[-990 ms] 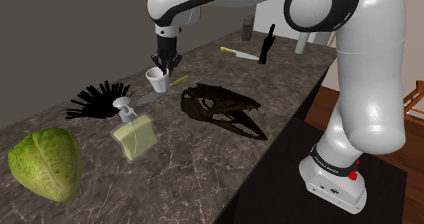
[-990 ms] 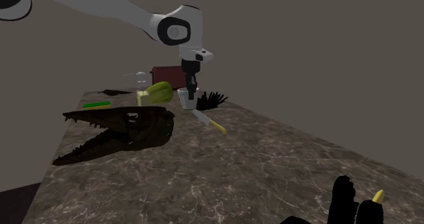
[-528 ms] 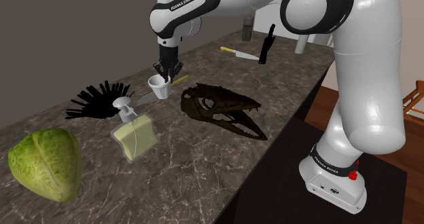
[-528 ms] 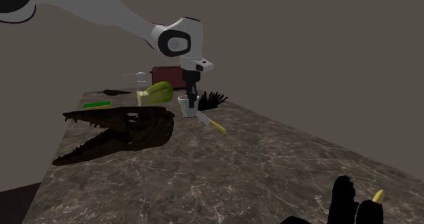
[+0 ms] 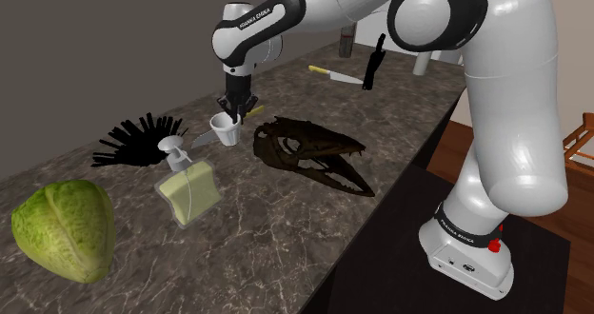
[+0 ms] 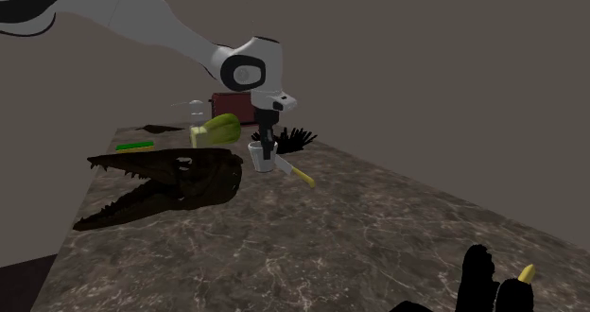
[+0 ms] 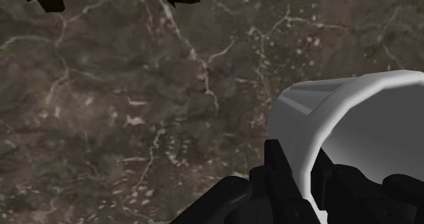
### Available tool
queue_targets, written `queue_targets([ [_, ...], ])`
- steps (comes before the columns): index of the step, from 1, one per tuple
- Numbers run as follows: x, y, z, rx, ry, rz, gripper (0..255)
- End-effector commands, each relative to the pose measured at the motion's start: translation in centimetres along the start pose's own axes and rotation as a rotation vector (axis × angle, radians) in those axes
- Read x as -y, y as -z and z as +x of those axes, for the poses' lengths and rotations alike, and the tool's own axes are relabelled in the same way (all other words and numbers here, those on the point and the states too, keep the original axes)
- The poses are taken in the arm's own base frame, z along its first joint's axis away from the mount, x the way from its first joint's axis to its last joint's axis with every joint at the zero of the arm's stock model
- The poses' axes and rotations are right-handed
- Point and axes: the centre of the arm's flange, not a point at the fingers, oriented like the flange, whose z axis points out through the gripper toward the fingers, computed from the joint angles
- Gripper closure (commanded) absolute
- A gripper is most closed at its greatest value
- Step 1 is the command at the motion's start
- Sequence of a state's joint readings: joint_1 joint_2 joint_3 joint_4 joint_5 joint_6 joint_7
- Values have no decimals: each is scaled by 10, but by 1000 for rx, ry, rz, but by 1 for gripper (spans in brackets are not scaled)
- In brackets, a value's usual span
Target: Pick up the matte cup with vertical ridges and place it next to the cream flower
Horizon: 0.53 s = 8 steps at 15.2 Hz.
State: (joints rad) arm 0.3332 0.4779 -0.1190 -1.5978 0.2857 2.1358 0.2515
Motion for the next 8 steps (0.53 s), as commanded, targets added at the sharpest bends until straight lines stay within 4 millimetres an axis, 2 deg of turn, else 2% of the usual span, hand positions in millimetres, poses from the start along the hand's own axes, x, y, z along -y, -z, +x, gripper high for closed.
queue_targets([
  [1,0,0,0,-1,0,0,255],
  [4,0,0,0,-1,0,0,255],
  [5,0,0,0,-1,0,0,0],
  [8,0,0,0,-1,0,0,0],
])
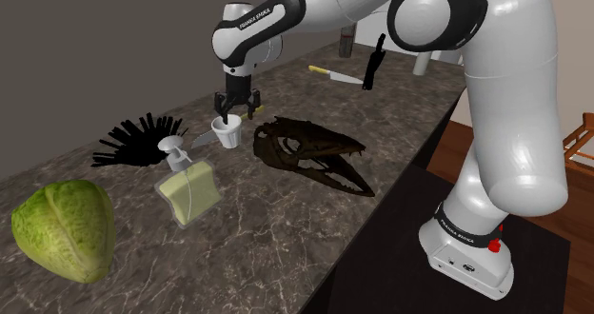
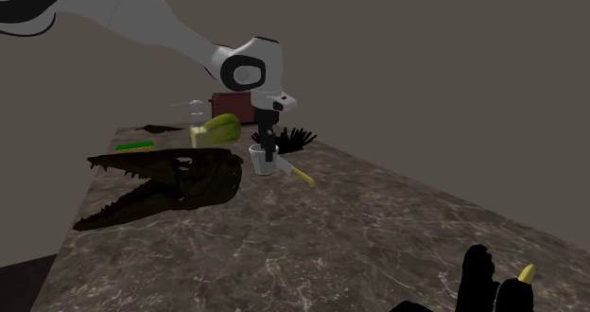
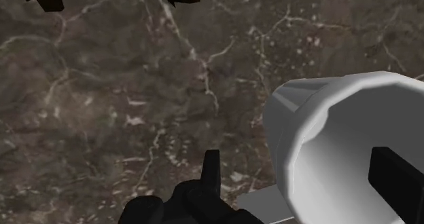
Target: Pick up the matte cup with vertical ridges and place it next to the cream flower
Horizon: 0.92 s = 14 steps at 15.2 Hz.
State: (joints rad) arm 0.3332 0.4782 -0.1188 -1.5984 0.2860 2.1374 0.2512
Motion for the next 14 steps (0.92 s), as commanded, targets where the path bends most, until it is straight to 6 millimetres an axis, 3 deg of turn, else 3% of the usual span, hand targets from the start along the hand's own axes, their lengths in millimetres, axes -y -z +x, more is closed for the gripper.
queue_targets([
  [1,0,0,0,0,0,0,0],
  [2,0,0,0,0,0,0,0],
  [6,0,50,0,0,0,0,0],
  [14,0,50,0,0,0,0,0],
])
